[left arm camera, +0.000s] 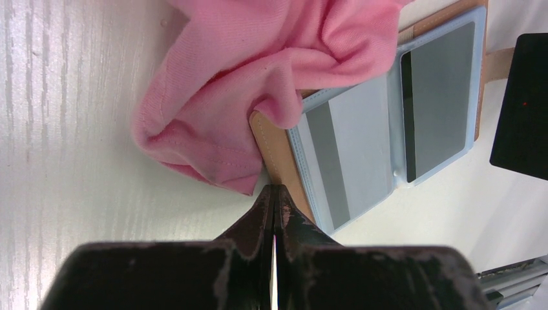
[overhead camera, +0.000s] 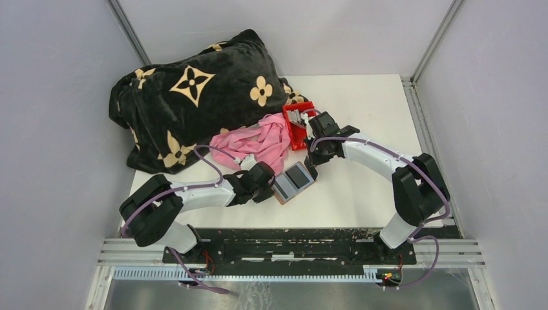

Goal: Put the credit cards into the card holder
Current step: Turn over the card slot in the card holder.

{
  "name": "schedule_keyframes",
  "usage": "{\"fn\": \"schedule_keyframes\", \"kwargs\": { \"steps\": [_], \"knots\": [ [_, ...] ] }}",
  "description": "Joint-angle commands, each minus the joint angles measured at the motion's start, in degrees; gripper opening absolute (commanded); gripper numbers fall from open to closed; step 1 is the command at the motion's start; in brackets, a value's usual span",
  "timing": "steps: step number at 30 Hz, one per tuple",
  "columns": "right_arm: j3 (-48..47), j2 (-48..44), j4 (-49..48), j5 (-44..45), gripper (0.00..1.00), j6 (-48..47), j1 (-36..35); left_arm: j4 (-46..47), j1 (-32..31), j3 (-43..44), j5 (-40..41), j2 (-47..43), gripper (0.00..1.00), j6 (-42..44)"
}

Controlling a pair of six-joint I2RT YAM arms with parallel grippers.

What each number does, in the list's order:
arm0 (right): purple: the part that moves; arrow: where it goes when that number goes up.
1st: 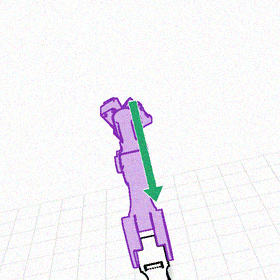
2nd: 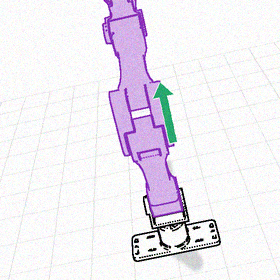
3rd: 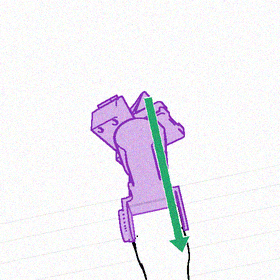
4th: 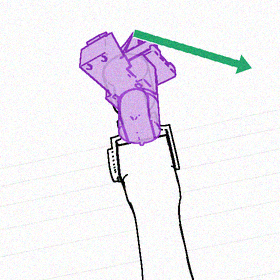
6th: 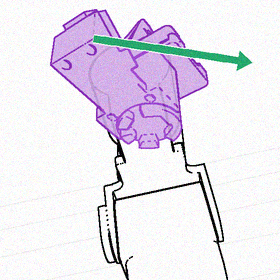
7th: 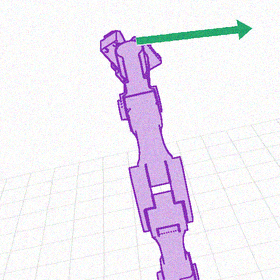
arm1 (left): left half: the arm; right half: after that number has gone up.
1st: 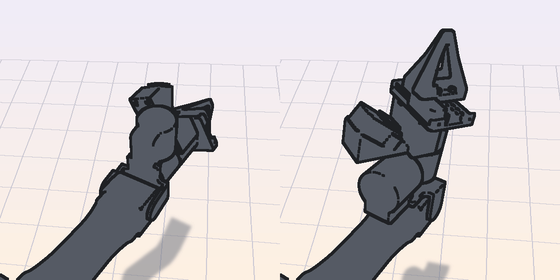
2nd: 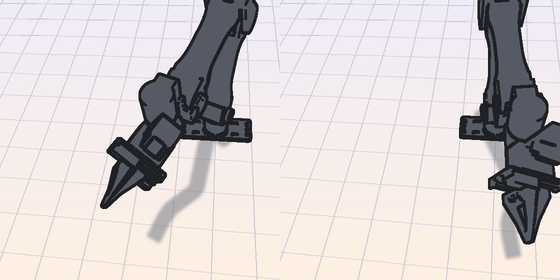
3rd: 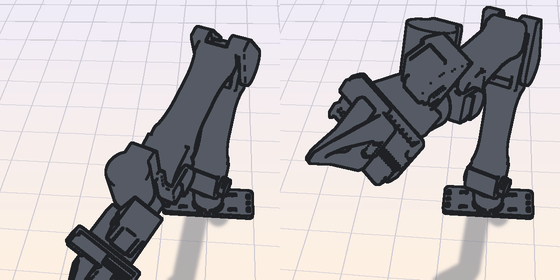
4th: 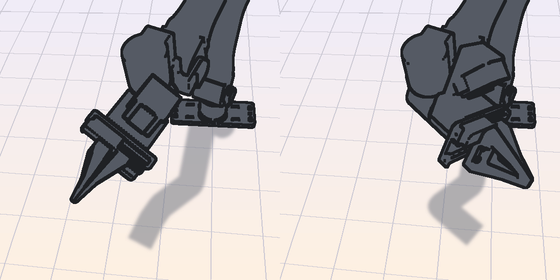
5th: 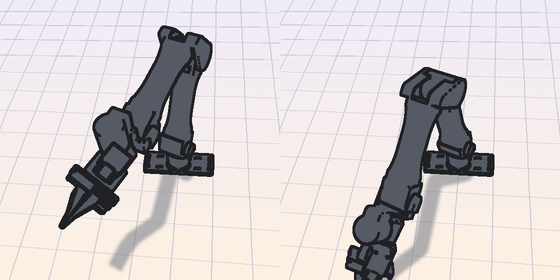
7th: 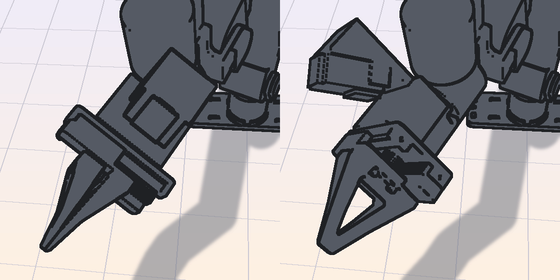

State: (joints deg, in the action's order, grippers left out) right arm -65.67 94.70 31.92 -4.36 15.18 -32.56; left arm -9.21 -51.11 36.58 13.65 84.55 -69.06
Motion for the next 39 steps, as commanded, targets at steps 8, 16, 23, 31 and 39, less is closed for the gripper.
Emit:
{"fn": "schedule_keyframes", "kwargs": {
  "steps": [8, 16, 23, 31, 39],
  "knots": [
    [1.1, 1.5, -3.3, -2.3, 0.01, 0.5, -0.5, -6.0, 0.3, -2.3, 1.9, 3.2, 0.03, 0.5],
    [2.0, 1.5, -3.2, -1.5, 0.01, -0.4, -0.5, -6.5, 0.6, -2.3, 2.3, 3.3, 0.03, 0.5],
    [2.7, 1.2, -3.5, -3.9, 0.01, -0.3, -0.6, -7.1, 1.4, -2.3, 2.9, 2.9, 0.03, 0.8],
    [3.6, -0.6, -4.2, -7.8, 0.01, 0.1, -0.6, -7.0, 1.6, -2.5, 2.8, 3.1, 0.03, 1.0],
    [4.1, -2.8, -3.7, -7.1, 0.01, 0.2, -1.0, -6.7, 1.8, -2.5, 2.6, 3.5, 0.03, 1.3]
  ]
}}
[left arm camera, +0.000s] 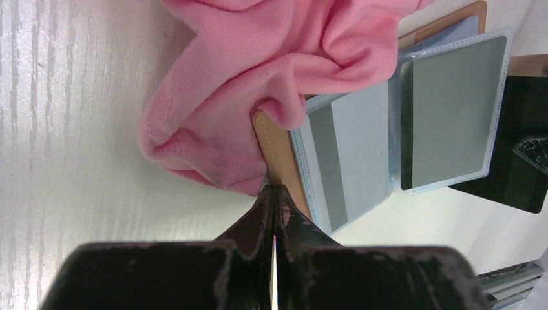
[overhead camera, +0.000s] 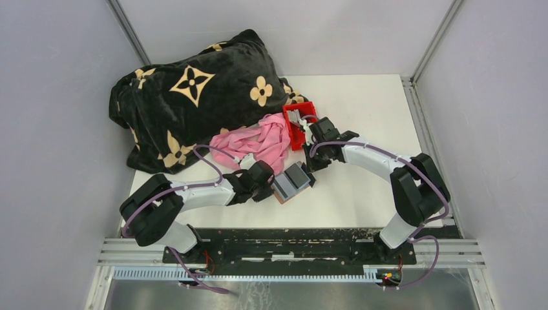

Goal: Put the credit cards into the card holder
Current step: Turn over the card slot in the card holder.

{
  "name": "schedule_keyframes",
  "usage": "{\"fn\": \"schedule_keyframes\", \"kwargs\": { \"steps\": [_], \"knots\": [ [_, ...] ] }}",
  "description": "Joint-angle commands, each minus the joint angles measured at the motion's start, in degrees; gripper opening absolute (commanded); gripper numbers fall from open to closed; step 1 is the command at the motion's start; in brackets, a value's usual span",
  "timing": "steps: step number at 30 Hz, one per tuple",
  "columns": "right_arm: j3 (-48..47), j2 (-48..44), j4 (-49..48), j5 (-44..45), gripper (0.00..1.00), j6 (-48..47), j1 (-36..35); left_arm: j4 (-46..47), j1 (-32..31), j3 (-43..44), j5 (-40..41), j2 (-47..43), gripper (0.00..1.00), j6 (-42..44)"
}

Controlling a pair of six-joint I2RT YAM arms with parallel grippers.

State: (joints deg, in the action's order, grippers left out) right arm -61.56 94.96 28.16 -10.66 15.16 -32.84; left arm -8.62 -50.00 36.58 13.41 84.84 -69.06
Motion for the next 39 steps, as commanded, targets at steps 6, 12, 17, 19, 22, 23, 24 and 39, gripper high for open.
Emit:
{"fn": "schedule_keyframes", "kwargs": {
  "steps": [6, 12, 17, 19, 22, 23, 24, 39],
  "knots": [
    [-3.3, -4.0, 2.7, 1.1, 0.01, -0.6, -1.2, -7.1, 0.7, -2.5, 2.6, 3.7, 0.03, 1.4],
    [-5.1, -3.3, 3.3, 0.8, 0.01, -0.5, -2.6, -7.1, 0.8, -2.3, 2.6, 3.8, 0.03, 1.6],
    [-6.3, -2.5, 3.0, 0.3, 0.01, 0.5, -4.6, -7.0, 0.8, -2.3, 2.7, 3.7, 0.03, 1.6],
    [-6.9, -2.0, 2.8, -0.2, 0.01, 1.0, -5.7, -7.0, 0.9, -2.3, 2.7, 3.8, 0.03, 1.7],
    [-7.8, -1.3, 2.6, -0.1, 0.01, 1.7, -7.7, -6.9, 1.1, -2.1, 2.8, 4.0, 0.03, 1.9],
    [-8.1, -1.1, 2.5, -0.1, 0.01, 2.0, -8.4, -7.0, 1.0, -2.0, 2.8, 4.1, 0.03, 2.0],
    [-8.2, -0.8, 2.4, -0.1, 0.01, 2.2, -9.0, -7.0, 1.2, -1.9, 2.8, 4.1, 0.03, 2.1],
    [-5.7, 3.7, -1.7, -1.4, 0.01, 3.5, -11.4, -8.7, 1.2, -4.0, 3.2, 1.2, 0.03, 0.9]
  ]
}}
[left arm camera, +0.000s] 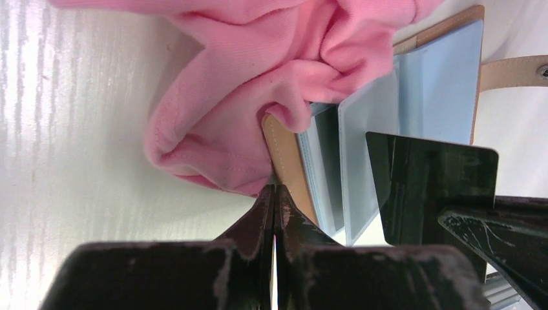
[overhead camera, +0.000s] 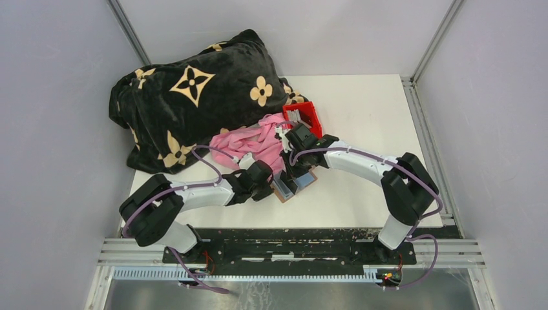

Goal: Put the credit cards into the card holder
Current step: Turn over the card slot in the card holder.

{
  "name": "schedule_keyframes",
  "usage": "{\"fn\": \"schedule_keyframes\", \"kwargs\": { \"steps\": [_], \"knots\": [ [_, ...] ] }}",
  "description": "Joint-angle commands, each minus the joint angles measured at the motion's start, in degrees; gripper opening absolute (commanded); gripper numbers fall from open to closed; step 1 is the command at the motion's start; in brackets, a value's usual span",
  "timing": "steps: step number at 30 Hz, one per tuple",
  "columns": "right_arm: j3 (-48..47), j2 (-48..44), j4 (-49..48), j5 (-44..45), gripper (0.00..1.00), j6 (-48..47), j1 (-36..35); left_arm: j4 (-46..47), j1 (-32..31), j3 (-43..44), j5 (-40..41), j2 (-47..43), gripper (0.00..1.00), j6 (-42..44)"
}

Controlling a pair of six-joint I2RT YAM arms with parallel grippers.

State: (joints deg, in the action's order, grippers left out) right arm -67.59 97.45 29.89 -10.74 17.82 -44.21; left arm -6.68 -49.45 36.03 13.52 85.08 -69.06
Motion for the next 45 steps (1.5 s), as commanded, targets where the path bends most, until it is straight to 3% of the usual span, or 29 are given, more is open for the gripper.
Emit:
{"fn": "schedule_keyframes", "kwargs": {
  "steps": [1, 7, 13, 30, 45],
  "knots": [
    [0.4, 1.5, -3.8, -1.6, 0.01, 0.9, 0.0, -11.3, 0.6, -3.4, 3.2, 0.7, 0.03, 0.8],
    [1.2, 2.5, -5.5, -3.0, 0.01, 1.7, 0.0, -16.4, 0.6, -3.3, 5.4, -5.3, 0.03, 0.3],
    [1.1, 1.6, -5.5, -3.0, 0.01, 1.6, 0.0, -15.1, 0.6, -2.6, 5.4, -9.1, 0.03, 0.8],
    [-1.8, -1.3, -6.5, -7.0, 0.01, 3.2, 5.5, -8.8, 0.5, 11.4, 0.4, -0.1, 0.08, 8.3],
    [0.9, -0.6, -9.8, -10.1, 0.01, 3.5, 11.1, -9.6, 0.3, 13.6, 0.5, 6.0, 0.08, 7.9]
  ]
}}
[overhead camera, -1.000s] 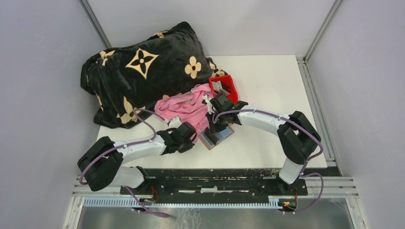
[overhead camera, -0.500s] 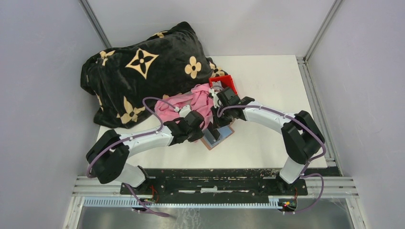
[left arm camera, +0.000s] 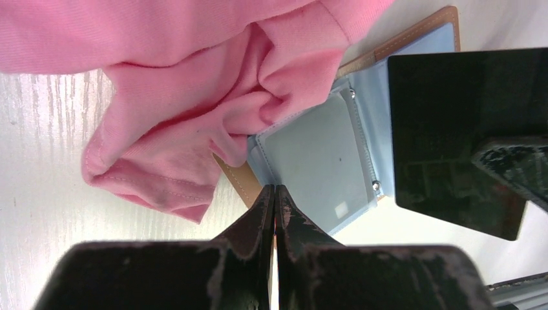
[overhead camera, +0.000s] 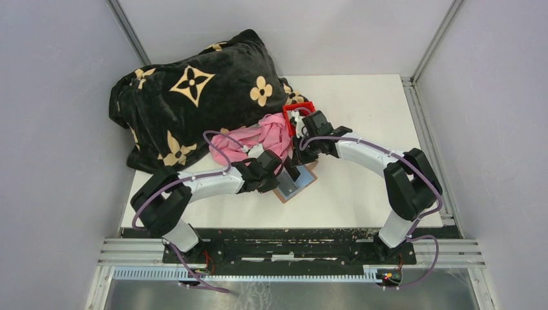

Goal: Put the credit cards into the card holder
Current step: Turn over the card slot in the card holder, then insert the credit card into the card holder.

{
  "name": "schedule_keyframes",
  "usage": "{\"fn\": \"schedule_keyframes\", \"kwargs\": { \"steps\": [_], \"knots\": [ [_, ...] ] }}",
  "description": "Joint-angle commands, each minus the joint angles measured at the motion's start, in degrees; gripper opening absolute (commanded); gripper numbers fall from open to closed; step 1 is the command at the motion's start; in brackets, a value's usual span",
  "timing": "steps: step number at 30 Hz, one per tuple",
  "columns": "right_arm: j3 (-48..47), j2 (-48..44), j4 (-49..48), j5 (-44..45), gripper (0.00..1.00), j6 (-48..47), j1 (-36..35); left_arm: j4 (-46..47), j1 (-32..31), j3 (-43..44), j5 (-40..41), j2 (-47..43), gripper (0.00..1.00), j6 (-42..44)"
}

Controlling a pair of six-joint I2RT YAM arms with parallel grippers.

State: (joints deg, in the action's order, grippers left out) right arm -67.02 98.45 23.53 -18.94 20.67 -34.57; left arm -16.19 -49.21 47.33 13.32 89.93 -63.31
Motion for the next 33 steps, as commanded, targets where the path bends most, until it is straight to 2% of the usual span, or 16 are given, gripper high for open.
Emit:
{"fn": "schedule_keyframes", "kwargs": {
  "steps": [1, 14, 33],
  "knots": [
    [0.9, -1.6, -3.9, -2.3, 0.01, 0.8, 1.8, -0.5, 0.0, 2.2, 0.7, 1.4, 0.08, 2.1],
    [8.2, 0.4, -13.4, -7.9, 0.01, 4.3, 3.5, -4.6, 0.0, -0.7, 1.8, 0.4, 0.08, 0.5],
    [14.4, -0.1, -18.8, -9.3, 0.01, 6.0, 5.9, -6.0, -0.5, -4.7, 1.6, -1.0, 0.06, -1.2]
  ]
}}
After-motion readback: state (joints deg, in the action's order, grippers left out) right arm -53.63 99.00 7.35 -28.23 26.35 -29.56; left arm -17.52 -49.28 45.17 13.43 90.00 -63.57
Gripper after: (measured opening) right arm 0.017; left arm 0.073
